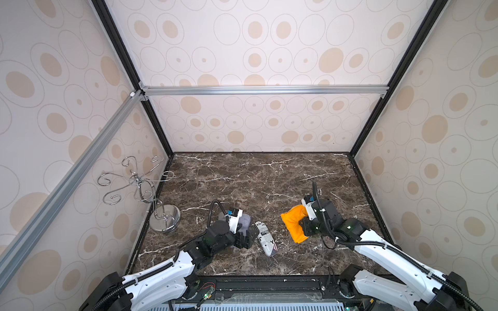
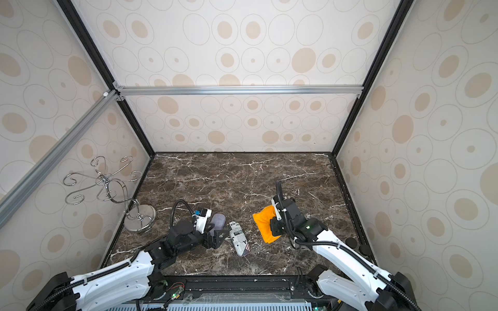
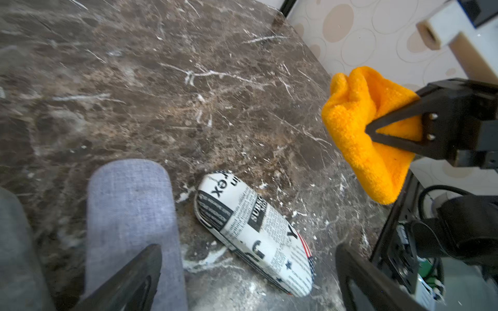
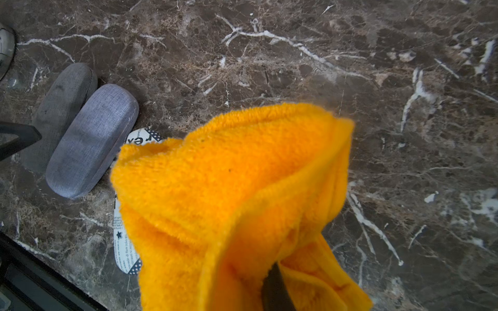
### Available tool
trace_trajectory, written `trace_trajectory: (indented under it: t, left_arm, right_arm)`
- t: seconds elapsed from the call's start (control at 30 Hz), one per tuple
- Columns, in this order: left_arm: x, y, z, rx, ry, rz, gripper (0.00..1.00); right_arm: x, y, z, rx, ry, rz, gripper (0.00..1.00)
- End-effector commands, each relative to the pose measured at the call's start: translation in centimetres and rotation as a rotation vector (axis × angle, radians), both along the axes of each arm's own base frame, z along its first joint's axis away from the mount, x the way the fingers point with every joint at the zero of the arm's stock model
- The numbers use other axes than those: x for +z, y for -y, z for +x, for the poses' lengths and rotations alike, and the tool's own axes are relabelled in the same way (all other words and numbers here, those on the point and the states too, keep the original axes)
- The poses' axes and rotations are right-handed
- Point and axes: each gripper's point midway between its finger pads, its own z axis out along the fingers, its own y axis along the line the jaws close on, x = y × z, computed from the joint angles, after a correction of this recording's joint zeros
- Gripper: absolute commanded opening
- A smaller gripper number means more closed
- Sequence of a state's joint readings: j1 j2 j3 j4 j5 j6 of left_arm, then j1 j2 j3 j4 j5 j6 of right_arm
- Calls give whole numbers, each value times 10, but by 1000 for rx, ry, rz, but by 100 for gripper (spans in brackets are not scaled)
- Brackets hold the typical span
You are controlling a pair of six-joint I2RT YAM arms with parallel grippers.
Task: Wipe the eyeglass case
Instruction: Pick up the cleaning item at the center of the board, then adjust the eyeglass case at the center of the board.
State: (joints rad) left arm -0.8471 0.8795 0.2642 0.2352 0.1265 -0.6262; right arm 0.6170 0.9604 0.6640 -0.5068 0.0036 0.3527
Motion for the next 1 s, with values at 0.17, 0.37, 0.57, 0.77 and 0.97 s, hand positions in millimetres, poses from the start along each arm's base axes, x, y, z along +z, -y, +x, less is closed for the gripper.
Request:
trace_trajectory:
  t: [0.17, 0.37, 0.57, 0.77, 0.97]
  left_arm:
    - [-19, 12, -20, 29, -67, 36, 100]
    - [-30, 35, -32, -5, -105, 86, 100]
    - [-49, 52, -43, -18, -139, 197, 100]
    - [-62, 66, -46, -22, -183, 228, 100]
    - [-68, 66, -38, 29, -186, 279, 98]
  right_arm:
    - [-1, 3, -11, 6, -7, 13, 4]
    - [-2, 9, -14, -9, -10, -2, 4]
    - [-2, 13, -17, -17, -6, -3, 4]
    - [-4, 13, -15, -20, -12, -10, 5]
    - [-3, 14, -15, -27, -6, -6, 5]
